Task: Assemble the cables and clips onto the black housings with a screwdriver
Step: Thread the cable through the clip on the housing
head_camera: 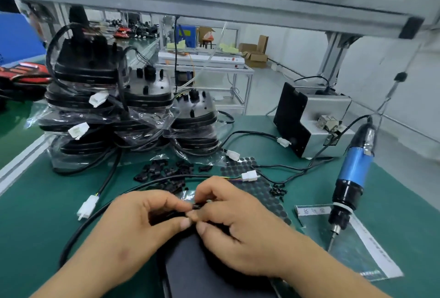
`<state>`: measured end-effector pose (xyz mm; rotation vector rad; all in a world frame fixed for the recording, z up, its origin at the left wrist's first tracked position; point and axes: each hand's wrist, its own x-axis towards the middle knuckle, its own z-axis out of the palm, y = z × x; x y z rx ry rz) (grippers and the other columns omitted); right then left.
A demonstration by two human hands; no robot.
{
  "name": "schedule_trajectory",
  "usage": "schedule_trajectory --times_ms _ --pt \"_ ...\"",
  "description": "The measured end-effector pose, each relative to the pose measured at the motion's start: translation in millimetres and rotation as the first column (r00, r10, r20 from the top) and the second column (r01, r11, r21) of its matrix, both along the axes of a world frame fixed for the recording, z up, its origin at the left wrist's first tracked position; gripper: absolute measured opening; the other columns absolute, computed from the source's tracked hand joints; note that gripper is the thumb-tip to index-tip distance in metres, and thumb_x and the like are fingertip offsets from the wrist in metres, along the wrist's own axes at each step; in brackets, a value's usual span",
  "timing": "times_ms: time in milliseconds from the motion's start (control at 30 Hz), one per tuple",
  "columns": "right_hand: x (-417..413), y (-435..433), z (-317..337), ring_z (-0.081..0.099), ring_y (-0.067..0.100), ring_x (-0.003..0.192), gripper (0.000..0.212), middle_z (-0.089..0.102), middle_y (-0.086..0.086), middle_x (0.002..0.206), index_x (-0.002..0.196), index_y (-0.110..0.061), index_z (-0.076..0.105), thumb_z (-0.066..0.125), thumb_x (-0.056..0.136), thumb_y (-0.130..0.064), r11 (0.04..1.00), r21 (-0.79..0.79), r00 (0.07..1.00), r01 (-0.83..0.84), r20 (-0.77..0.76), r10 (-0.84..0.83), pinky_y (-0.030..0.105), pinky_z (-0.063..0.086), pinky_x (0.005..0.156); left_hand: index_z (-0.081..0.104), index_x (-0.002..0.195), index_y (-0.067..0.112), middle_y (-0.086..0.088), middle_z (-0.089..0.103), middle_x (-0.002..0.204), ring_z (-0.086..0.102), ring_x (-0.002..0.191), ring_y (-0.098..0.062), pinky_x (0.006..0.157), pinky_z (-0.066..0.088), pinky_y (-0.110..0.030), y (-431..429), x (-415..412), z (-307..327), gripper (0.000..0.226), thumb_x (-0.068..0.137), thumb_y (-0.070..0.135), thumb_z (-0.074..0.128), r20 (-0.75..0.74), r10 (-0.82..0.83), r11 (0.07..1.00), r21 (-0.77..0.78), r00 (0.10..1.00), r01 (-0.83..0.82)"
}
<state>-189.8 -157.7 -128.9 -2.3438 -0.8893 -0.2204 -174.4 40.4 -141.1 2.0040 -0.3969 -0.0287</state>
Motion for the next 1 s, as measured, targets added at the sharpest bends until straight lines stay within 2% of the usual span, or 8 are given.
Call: schedule_trajectory --times_ms 133,233,333,400,433,533,700,1000 --pt "-8 -8 15 0.054 -0.001 0.106 0.028 0.056 -0.015 0.116 0.113 -0.020 0.072 0.058 0.094 -0.035 0.997 0.043 0.995 0.056 -0.085 -0.053 0.022 0.043 0.095 0.075 0.070 0.043 0.014 0.074 0.075 0.071 0.074 -0.001 0.076 0.054 -0.021 -2 2 3 0.023 0.047 0.042 0.076 -0.008 0.035 0.999 0.025 0.999 -0.035" --pt "-28 -39 31 0.060 -0.002 0.105 0.027 0.065 -0.019 0.110 0.108 -0.030 0.073 0.061 0.089 -0.045 0.899 0.351 0.950 0.262 0.067 -0.304 0.013 0.048 0.087 0.074 0.066 0.045 0.017 0.073 0.072 0.068 0.068 0.005 0.068 0.050 -0.008 -4 1 6 0.021 0.045 0.043 0.077 -0.015 0.054 0.996 0.066 0.998 -0.053" --pt "-43 -97 38 0.063 -0.006 0.081 0.019 0.070 -0.019 0.092 0.092 -0.037 0.071 0.065 0.081 -0.052 0.395 0.797 0.642 0.456 0.012 -0.766 0.004 0.047 0.064 0.074 0.063 0.044 0.017 0.072 0.070 0.065 0.064 0.008 0.063 0.044 0.000 -5 2 6 0.022 0.053 0.028 0.086 -0.022 0.065 0.994 0.089 0.998 -0.063" --pt "-41 -136 31 0.056 -0.003 0.069 0.023 0.065 -0.018 0.084 0.091 -0.033 0.066 0.069 0.079 -0.052 -0.036 0.857 0.523 0.514 -0.346 -0.779 0.011 0.045 0.061 0.074 0.064 0.044 0.016 0.073 0.071 0.065 0.064 0.008 0.065 0.045 -0.002 -5 3 5 0.027 0.059 0.021 0.087 -0.028 0.055 0.994 0.094 0.998 -0.052" --pt "-36 -149 27 0.056 0.003 0.076 0.028 0.062 -0.014 0.088 0.096 -0.030 0.062 0.069 0.079 -0.052 -0.138 0.783 0.522 0.606 -0.523 -0.674 0.018 0.045 0.069 0.074 0.065 0.045 0.017 0.073 0.073 0.065 0.066 0.008 0.068 0.047 -0.004 -5 3 4 0.027 0.061 0.021 0.086 -0.033 0.047 0.994 0.097 0.998 -0.043" --pt "-15 -161 14 0.060 0.020 0.098 0.062 0.060 0.007 0.108 0.112 -0.013 0.055 0.064 0.071 -0.059 -0.106 0.582 0.528 0.806 -0.789 -0.313 0.034 0.047 0.081 0.073 0.071 0.046 0.018 0.073 0.077 0.066 0.073 0.008 0.072 0.047 -0.004 -4 2 3 0.027 0.065 0.022 0.084 -0.039 0.028 0.996 0.087 0.999 -0.024" --pt "-4 -162 8 0.069 0.036 0.094 0.068 0.067 0.024 0.111 0.124 -0.009 0.053 0.056 0.081 -0.061 -0.030 0.580 0.580 0.814 -0.814 0.024 0.048 0.057 0.077 0.072 0.080 0.043 0.015 0.074 0.083 0.068 0.078 0.003 0.075 0.050 -0.011 -4 0 2 0.025 0.073 0.020 0.080 -0.045 0.000 0.998 0.070 0.999 0.003" --pt "-8 -171 4 0.072 0.019 0.083 0.070 0.072 0.007 0.092 0.129 -0.009 0.057 0.075 0.071 -0.043 -0.167 0.794 0.811 0.584 -0.579 0.084 0.031 0.059 0.065 0.068 0.092 0.038 0.012 0.074 0.089 0.068 0.088 -0.006 0.093 0.050 -0.038 -2 2 -3 0.024 0.072 0.030 0.080 -0.066 -0.008 1.000 0.030 0.998 0.010"
